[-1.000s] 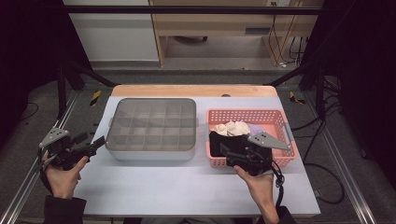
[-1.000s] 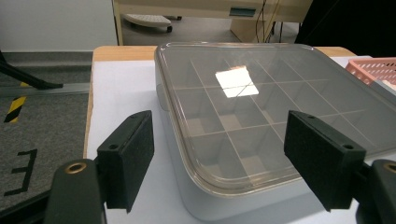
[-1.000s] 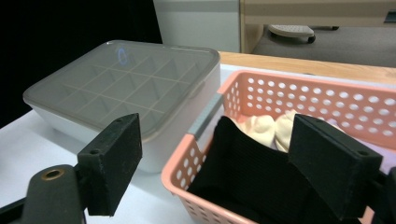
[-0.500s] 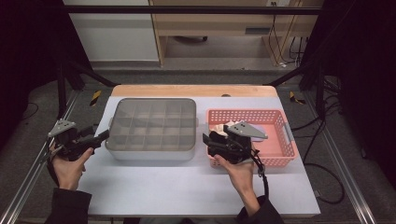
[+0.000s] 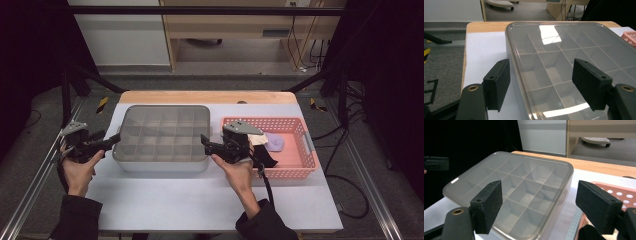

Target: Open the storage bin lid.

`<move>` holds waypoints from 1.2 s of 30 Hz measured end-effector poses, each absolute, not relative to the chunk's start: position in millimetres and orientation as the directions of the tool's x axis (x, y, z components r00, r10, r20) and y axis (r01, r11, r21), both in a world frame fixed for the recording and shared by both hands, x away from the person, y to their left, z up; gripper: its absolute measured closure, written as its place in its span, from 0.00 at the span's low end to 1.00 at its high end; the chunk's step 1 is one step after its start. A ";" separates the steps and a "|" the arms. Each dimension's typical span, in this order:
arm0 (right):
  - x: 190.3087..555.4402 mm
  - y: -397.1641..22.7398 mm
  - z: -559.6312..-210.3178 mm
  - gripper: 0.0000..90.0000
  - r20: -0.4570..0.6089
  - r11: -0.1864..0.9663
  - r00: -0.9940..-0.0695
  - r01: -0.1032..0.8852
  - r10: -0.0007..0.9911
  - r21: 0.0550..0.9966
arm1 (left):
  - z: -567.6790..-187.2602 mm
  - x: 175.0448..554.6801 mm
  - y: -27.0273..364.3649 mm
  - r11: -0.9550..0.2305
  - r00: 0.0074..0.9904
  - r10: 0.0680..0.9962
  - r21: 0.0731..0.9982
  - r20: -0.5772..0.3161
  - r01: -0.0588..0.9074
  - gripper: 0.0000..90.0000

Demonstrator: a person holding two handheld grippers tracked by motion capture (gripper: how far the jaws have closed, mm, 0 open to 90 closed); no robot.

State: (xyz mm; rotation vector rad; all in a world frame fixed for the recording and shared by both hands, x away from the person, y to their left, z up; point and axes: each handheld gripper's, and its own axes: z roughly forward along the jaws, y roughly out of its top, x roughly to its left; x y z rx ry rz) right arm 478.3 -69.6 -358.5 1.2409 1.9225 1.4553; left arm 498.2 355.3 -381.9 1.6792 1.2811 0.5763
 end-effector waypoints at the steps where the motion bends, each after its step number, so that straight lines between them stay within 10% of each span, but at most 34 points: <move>1: 484.1 -65.0 -358.7 0.24 0.174 0.052 -0.504 0.403 0.846 0.914 | -381.9 500.7 355.0 -0.041 0.350 0.924 0.868 -0.156 0.495 0.33; 36: 553.4 -28.9 -397.0 0.22 0.165 0.083 -0.370 0.571 0.914 0.817 | -415.2 566.2 354.2 -0.052 0.317 0.928 0.776 -0.196 0.629 0.35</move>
